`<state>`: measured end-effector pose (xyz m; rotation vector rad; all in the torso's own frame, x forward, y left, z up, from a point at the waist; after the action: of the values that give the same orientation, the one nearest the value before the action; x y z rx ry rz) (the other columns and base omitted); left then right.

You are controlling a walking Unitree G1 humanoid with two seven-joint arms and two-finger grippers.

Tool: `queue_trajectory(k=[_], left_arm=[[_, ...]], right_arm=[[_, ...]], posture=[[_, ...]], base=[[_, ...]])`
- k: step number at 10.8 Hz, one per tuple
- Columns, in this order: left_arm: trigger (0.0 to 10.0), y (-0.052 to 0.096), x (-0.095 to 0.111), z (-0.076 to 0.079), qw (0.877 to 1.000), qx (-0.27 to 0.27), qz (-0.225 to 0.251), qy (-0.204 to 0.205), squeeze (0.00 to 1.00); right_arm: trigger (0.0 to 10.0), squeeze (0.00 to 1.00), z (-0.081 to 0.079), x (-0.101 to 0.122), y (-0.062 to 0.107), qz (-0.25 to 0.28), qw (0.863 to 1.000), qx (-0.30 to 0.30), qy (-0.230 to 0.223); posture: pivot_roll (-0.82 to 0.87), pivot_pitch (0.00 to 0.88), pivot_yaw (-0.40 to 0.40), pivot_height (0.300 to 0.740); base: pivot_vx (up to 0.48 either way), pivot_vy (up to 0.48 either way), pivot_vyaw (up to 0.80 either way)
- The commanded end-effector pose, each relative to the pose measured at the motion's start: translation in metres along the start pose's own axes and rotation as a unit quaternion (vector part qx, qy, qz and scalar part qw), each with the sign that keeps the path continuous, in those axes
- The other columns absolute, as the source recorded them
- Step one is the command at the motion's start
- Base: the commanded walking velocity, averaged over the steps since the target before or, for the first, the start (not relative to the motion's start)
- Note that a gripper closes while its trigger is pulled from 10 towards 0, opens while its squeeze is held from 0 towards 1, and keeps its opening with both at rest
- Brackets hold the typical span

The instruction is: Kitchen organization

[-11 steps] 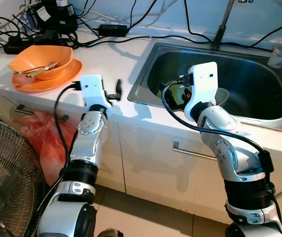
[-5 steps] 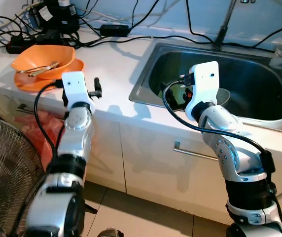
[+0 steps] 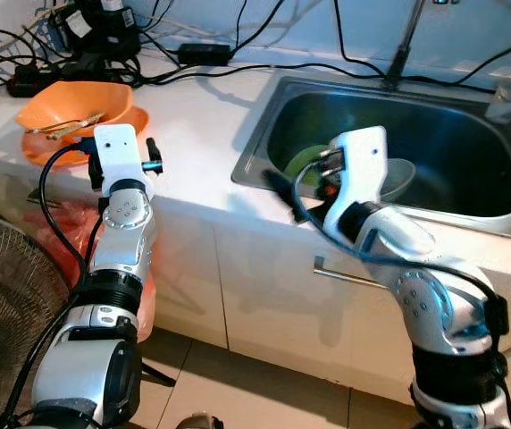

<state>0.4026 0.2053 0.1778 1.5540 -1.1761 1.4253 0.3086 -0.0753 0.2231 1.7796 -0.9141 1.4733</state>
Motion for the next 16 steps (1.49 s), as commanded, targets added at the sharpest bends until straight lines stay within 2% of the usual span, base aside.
queue_trajectory(k=[1, 4, 6, 12, 16], left_arm=[[10.0, -0.001, 0.0, -0.004, 1.0, 0.012, -0.002, -0.011, 0.0], [10.0, -0.005, -0.005, -0.013, 1.0, 0.019, -0.014, -0.016, 0.0], [10.0, -0.009, -0.003, -0.018, 1.0, 0.02, -0.014, -0.014, 0.0], [10.0, -0.01, 0.0, -0.014, 1.0, 0.002, -0.01, 0.008, 0.0], [10.0, -0.015, -0.004, -0.015, 0.999, -0.025, -0.035, 0.024, 0.0]], right_arm=[[10.0, 0.0, -0.003, 0.0, 0.004, -0.001, 1.0, 0.013, -0.004], [10.0, 0.0, -0.013, -0.001, 0.006, -0.006, 0.999, 0.035, -0.011], [10.0, 0.0, -0.019, -0.001, 0.009, -0.005, 0.999, 0.049, 0.0], [10.0, 0.0, -0.008, -0.001, 0.008, -0.009, 1.0, 0.022, 0.007], [10.0, 0.0, -0.001, 0.002, 0.008, 0.0, 1.0, -0.004, 0.0]], posture=[[-0.05, 0.091, 0.024, 0.74], [-0.05, 0.111, 0.028, 0.74], [-0.06, 0.119, 0.026, 0.74], [-0.06, 0.112, 0.022, 0.74], [-0.07, 0.114, 0.017, 0.74]], base=[[0.0, 0.0, 0.0], [0.0, 0.0, 0.0], [0.0, 0.0, 0.22], [0.0, 0.0, 0.62], [0.0, 0.0, 0.0]])
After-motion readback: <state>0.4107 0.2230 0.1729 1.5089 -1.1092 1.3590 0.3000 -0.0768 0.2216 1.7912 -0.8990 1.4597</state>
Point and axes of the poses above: a point about 5 cm out from each wrist's last joint towards the gripper, its own y axis pointing back from the gripper into the wrist, its own x axis along the axis of the wrist's last joint, z = x × y, the point moved 2 cm from there along -y, pointing out of the wrist towards the gripper, and after that the axes turned 3 degrees about -y, right-handed, at the moved point
